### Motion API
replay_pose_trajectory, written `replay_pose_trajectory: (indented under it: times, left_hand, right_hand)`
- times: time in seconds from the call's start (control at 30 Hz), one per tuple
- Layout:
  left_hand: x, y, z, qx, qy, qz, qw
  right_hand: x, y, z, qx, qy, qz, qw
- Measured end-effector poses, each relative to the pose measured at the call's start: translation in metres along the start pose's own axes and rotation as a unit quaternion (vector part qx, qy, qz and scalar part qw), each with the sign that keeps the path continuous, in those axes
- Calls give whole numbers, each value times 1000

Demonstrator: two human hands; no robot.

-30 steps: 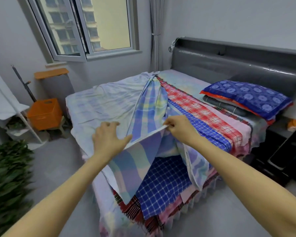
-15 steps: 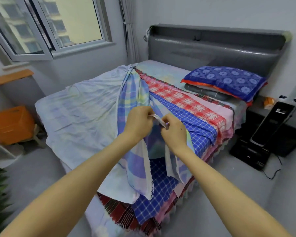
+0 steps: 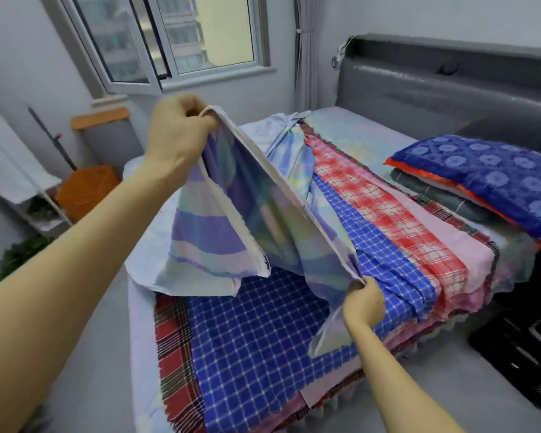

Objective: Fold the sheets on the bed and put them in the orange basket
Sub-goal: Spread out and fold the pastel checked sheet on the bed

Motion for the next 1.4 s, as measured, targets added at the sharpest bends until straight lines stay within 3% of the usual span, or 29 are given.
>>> replay_pose_trajectory:
  times: [0.17,0.4,0.53,0.7,0.83,0.93,1.03,1.13,1.23,1.33,1.4]
  left_hand:
    - [-15,27,0,-61,-61,34,996]
    - [-30,79,-24,-176,-130,43,975]
    - [-34,115,-42,-262,-142,28,954]
    - [-26,132,-63,-316,-166,21,934]
    - [-22,121,-58,-282,-134,24,950]
    - [-3,85,-46,-190,-53,34,980]
    - [19,37,-36,-83,18,111,990]
    - [39,9,-28,-37,63,139,988]
    - [48,-4,-24,-21,75,156,985]
    - [49,-5,-23,-25,85,160,983]
    - [47,-4,-24,-26,85,160,983]
  right_hand:
    - [-14,10,71,-34,31,-12,999]
    - [-65,75,121,-204,-18,-12,979]
    - [-72,96,134,-211,65,88,971]
    - [-74,105,130,-292,123,57,947]
    - [-60,89,129,-332,141,-123,924]
    - [-49,66,135,-273,133,-235,923]
    - [-42,62,107,-236,122,-292,919]
    - [-45,108,28,-359,56,-130,923]
    - [-51,157,-50,-460,69,81,881]
    - [-33,186,-70,-440,136,177,870]
    - [-37,201,-80,-448,120,213,860]
Point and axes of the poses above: each hand's wrist, its own z-axis towards the middle knuckle, its own x-axis out of the palm, y = z × x, the point moved 10 cm from there along z, towards the middle knuckle, and after that the axes turned 2 degrees about -y, right-handed, at the moved point
